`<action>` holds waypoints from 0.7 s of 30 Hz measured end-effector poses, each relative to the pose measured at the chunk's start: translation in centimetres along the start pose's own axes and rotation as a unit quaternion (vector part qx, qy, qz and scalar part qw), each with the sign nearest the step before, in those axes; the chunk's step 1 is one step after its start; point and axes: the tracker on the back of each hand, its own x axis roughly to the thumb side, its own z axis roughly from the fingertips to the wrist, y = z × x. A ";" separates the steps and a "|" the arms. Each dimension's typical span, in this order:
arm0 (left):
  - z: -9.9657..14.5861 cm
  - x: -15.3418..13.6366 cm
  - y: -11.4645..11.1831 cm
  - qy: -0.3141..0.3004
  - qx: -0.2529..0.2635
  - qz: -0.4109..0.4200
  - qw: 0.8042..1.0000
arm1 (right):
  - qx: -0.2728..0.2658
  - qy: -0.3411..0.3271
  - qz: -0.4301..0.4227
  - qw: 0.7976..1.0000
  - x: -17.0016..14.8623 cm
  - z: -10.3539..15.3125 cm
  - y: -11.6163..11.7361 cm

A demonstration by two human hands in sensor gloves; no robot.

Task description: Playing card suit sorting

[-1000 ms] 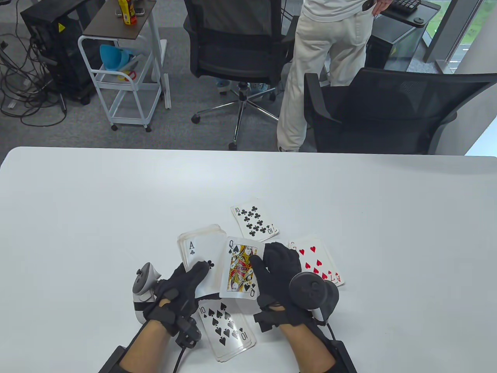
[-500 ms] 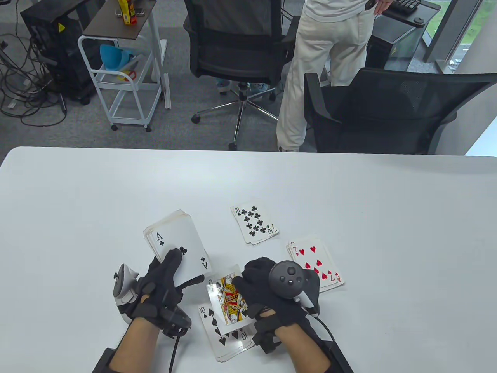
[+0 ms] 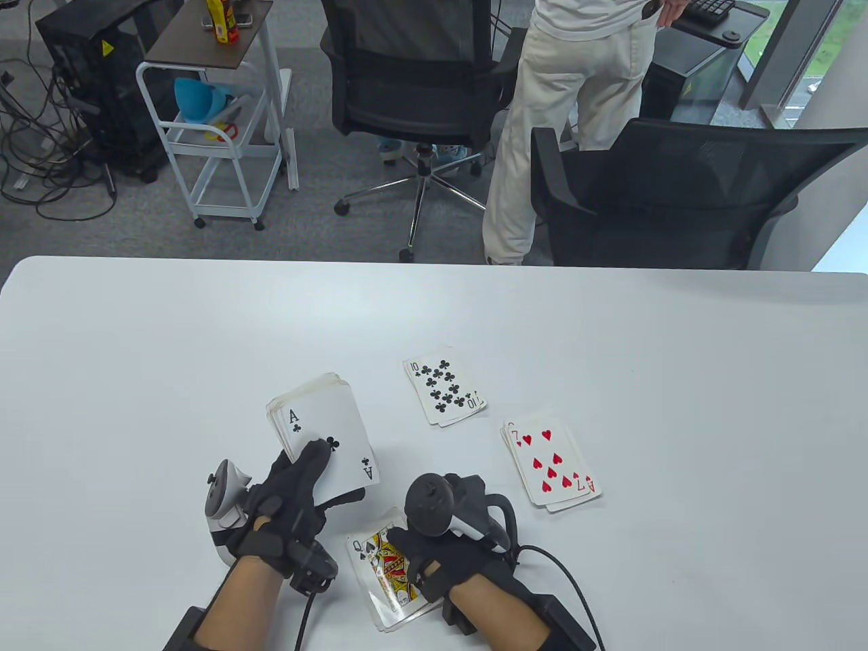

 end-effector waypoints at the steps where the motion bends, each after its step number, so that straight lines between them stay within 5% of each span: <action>1: 0.0 0.0 -0.1 0.000 -0.001 -0.001 1.000 | -0.001 -0.004 0.003 1.000 -0.2 0.0 -0.2; 8: -0.1 -0.2 -0.2 0.006 -0.001 -0.009 1.000 | -0.105 -0.010 -0.069 0.992 -1.7 1.0 -2.5; 21: -0.3 -1.5 -1.5 0.044 -0.022 -0.062 0.997 | -0.277 -0.052 -0.187 0.941 -3.4 2.5 -4.2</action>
